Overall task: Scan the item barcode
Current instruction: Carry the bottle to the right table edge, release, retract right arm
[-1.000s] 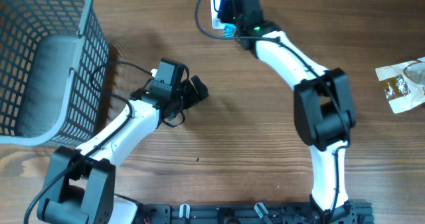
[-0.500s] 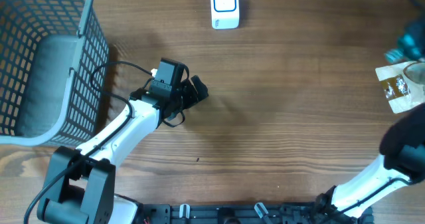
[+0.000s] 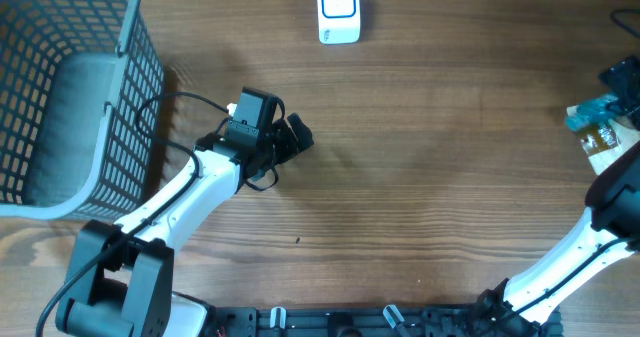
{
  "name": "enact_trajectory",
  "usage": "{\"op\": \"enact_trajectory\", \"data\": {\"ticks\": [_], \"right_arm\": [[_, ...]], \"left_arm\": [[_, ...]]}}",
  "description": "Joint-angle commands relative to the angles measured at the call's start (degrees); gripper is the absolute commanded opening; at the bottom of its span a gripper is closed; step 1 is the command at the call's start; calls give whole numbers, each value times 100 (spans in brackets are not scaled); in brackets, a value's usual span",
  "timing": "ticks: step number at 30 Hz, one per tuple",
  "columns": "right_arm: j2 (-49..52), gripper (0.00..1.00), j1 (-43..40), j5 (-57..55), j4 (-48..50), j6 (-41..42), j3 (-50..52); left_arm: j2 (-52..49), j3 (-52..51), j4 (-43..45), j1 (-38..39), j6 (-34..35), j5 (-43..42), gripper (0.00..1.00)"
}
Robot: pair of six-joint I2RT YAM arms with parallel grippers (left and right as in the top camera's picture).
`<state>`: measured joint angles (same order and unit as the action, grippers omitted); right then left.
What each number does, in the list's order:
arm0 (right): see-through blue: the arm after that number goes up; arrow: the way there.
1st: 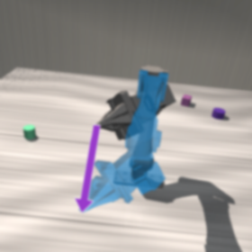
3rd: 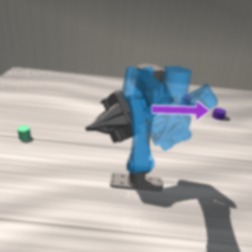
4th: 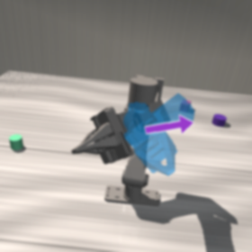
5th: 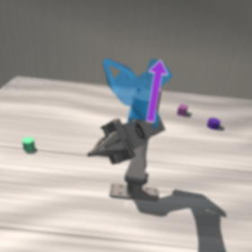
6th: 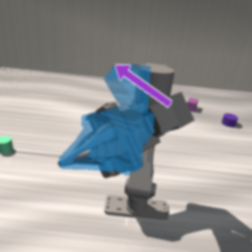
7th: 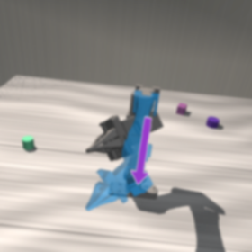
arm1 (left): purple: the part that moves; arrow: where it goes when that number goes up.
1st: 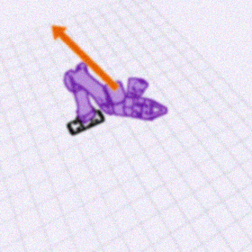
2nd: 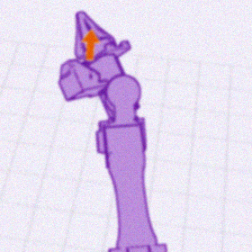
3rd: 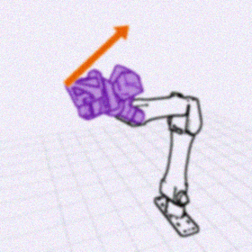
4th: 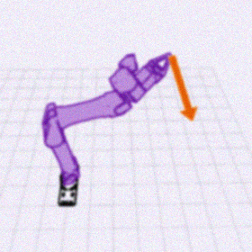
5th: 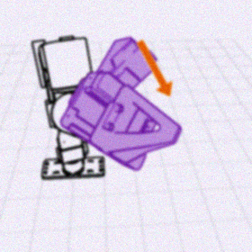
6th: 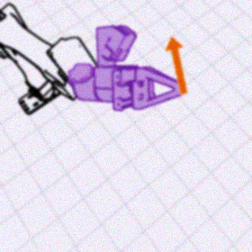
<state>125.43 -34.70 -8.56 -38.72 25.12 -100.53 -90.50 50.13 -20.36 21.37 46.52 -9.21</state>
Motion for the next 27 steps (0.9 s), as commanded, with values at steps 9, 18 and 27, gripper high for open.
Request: {"op": "enact_trajectory", "data": {"ticks": [9,18,27], "right_arm": [[-2234,100,17,1700,-798,-92,-48],[-5801,100,256,2402,-3156,-638,640],[-7552,100,310,3154,-4677,81,2223]], "left_arm": [[87,-20,13,-28,-114,98,100],[87,-20,13,-28,-114,96,100],[87,-20,13,-28,-114,96,100]]}}
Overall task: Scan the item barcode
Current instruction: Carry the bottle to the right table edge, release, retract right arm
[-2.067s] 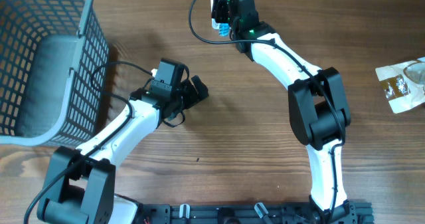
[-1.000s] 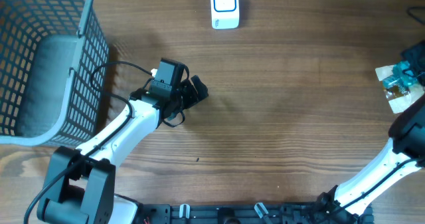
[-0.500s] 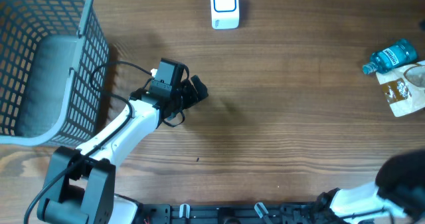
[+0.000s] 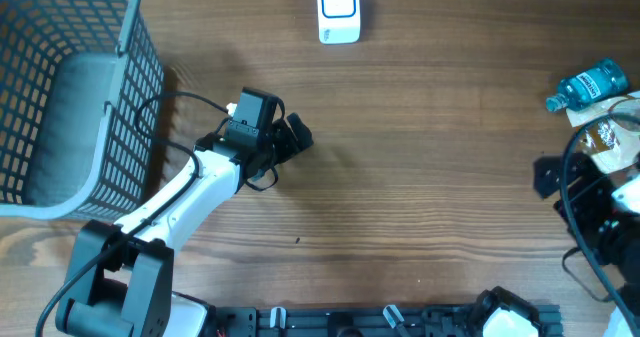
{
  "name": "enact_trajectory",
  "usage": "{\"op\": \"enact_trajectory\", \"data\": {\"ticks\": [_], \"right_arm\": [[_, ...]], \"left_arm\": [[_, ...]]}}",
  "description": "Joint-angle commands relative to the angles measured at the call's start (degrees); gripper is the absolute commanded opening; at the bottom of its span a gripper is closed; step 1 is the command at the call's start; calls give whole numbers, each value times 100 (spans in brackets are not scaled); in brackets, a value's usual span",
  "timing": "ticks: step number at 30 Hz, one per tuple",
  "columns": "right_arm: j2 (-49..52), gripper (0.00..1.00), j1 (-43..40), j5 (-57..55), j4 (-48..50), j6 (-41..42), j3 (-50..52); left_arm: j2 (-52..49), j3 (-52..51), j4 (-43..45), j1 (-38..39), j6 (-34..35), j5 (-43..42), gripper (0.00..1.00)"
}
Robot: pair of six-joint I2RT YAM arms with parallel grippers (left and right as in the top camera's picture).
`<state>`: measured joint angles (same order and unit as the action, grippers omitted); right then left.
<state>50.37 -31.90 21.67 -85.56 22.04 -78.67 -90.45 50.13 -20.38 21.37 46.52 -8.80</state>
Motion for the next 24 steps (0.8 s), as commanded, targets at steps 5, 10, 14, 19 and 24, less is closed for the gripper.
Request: {"op": "enact_trajectory", "data": {"ticks": [5,10,14,19,24], "right_arm": [[-39,100,31,-1001,-173,201,37],[-31,100,31,-535,-120,72,42],[-378,100,385,-269,584,-407,238],[-1884,100,2284,-48,2865,-385,1670],[-3112,100,2557,363,4509,-389,3401]], "left_arm": [[83,-20,15,-28,-114,55,100],[83,-20,15,-28,-114,55,100],[83,-20,15,-28,-114,55,100],[83,-20,15,-28,-114,55,100],[83,-20,15,-28,-114,55,100]]}}
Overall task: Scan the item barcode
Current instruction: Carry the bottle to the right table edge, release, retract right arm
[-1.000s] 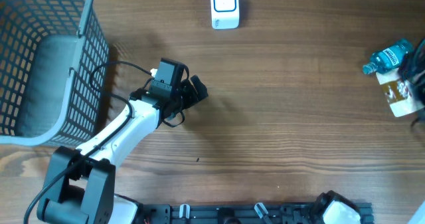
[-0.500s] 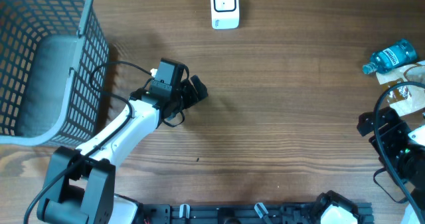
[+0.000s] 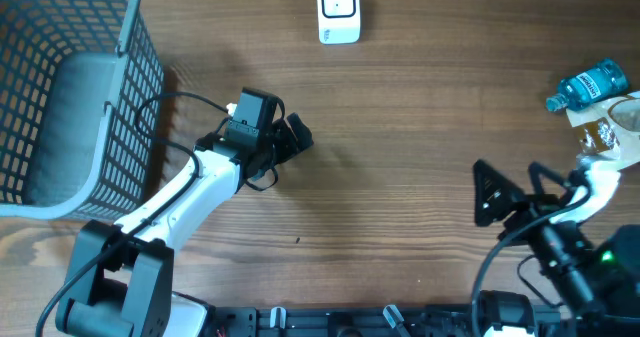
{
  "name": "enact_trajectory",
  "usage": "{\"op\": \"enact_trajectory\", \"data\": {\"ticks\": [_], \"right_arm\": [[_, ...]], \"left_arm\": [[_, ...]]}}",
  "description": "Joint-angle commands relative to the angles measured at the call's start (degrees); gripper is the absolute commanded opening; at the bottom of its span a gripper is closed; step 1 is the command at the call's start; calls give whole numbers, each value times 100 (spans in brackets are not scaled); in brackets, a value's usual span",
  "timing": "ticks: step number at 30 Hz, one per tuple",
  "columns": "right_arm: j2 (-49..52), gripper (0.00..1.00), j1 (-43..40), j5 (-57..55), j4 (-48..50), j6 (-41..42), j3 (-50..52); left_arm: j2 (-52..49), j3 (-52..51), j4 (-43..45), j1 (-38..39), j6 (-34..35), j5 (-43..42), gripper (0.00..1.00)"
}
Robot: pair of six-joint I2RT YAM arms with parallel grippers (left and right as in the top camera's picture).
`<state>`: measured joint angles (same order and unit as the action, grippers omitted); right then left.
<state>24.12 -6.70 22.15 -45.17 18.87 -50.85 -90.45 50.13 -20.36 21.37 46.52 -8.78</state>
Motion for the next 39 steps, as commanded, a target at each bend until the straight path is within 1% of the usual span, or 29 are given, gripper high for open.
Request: {"op": "enact_trajectory", "data": {"ticks": [1,2,4,5,9,12,15,16,20,22,24,26,27,33,34,36,39], "right_arm": [[-697,100,37,479,896,-74,970],[-988,100,37,699,1475,-74,1473],[-1329,100,55,756,2044,-74,2024],[-1611,100,142,752,2479,-85,2448],[-2396,100,365,752,3410,-85,3497],[-2391,100,363,601,3853,-90,3917],[-2391,100,365,595,4636,-98,4450],[-2391,100,365,579,4881,-254,4638],[-2393,100,365,354,5327,-393,5042],[-2393,100,365,264,5351,-420,5060],[-2393,100,365,184,5318,-669,5060],[-2393,100,363,181,4964,-1147,5060],[-2393,100,363,157,4682,-1252,5058],[-2391,100,363,59,4699,-1346,5056],[-2391,100,363,9,4680,-1692,5056],[-2391,100,363,-13,4677,-2109,5056],[-2391,100,363,-332,4645,-2186,5056]], "left_arm": [[83,-20,13,-26,-114,52,100],[83,-20,13,-28,-114,52,100],[83,-20,13,-28,-114,52,100],[83,-20,13,-28,-114,52,100],[83,-20,13,-28,-114,52,100],[83,-20,13,-28,-114,52,100],[83,-20,13,-28,-114,52,100],[83,-20,13,-28,-114,52,100],[83,-20,13,-28,-114,52,100],[83,-20,13,-28,-114,52,100],[83,-20,13,-28,-114,52,100],[83,-20,13,-28,-114,52,100],[83,-20,13,-28,-114,52,100],[83,-20,13,-28,-114,52,100],[83,-20,13,-28,-114,52,100],[83,-20,13,-28,-114,52,100],[83,-20,13,-28,-114,52,100]]}}
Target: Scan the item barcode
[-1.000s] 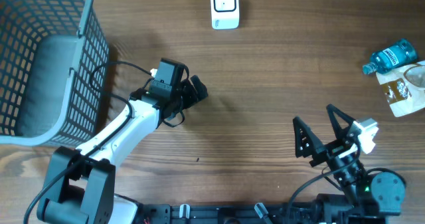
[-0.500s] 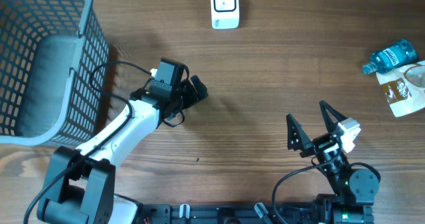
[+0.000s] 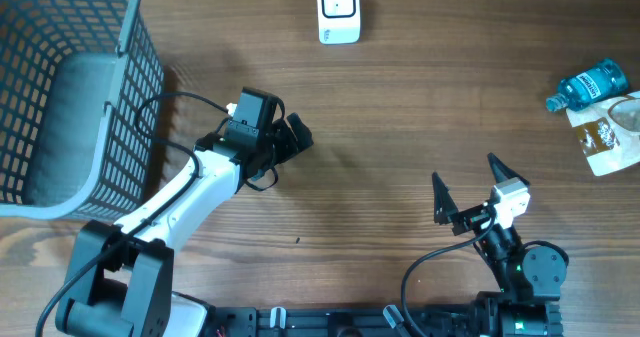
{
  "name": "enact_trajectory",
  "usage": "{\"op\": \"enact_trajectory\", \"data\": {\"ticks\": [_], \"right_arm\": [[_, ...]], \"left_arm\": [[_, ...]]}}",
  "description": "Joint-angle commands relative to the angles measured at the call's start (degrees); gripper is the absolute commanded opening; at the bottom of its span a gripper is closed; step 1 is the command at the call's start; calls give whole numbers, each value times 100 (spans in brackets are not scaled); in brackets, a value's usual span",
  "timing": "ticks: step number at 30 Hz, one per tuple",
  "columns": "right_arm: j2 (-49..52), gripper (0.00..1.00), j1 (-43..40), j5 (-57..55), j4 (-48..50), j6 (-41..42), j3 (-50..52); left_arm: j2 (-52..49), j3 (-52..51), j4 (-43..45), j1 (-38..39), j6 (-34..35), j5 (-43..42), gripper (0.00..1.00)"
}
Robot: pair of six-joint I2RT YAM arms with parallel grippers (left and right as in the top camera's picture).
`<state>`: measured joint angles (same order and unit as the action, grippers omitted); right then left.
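Note:
A white barcode scanner (image 3: pixel 339 9) with a blue-framed window stands at the table's far middle edge. At the right edge lie a blue bottle (image 3: pixel 588 84) and a tan snack packet (image 3: pixel 615 137). My right gripper (image 3: pixel 467 180) points up near the front right, open and empty, well away from both items. My left gripper (image 3: pixel 297 135) rests left of centre, nothing visible between its fingers; whether its fingers are apart cannot be made out.
A grey plastic basket (image 3: pixel 70 92) fills the far left corner, beside my left arm. Bare wooden table (image 3: pixel 420 107) lies between the scanner, the items and the grippers.
My right arm has drawn back toward the front edge and its gripper has moved left, now standing open and empty. The left arm, scanner and items have not moved.
The right arm first reached over the items at the right edge, covering part of them. Then it sat lower at the edge, with bottle and packet showing. It then lay further left, and now stands folded near the front. No item was taken.

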<state>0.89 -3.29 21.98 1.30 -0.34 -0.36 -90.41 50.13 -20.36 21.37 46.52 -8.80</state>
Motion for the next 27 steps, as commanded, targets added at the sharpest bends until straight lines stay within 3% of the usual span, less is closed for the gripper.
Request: {"op": "enact_trajectory", "data": {"ticks": [1,4,6,27], "right_arm": [[-68,100,22,-439,-13,-245,7],[-70,100,22,-1261,-83,208,4],[-70,100,24,-1508,-118,85,4],[-68,100,22,-1386,-87,-101,4]], "left_arm": [[79,-20,13,-28,-114,55,100],[79,-20,13,-26,-114,55,100],[79,-20,13,-28,-114,55,100],[79,-20,13,-28,-114,55,100]]}}
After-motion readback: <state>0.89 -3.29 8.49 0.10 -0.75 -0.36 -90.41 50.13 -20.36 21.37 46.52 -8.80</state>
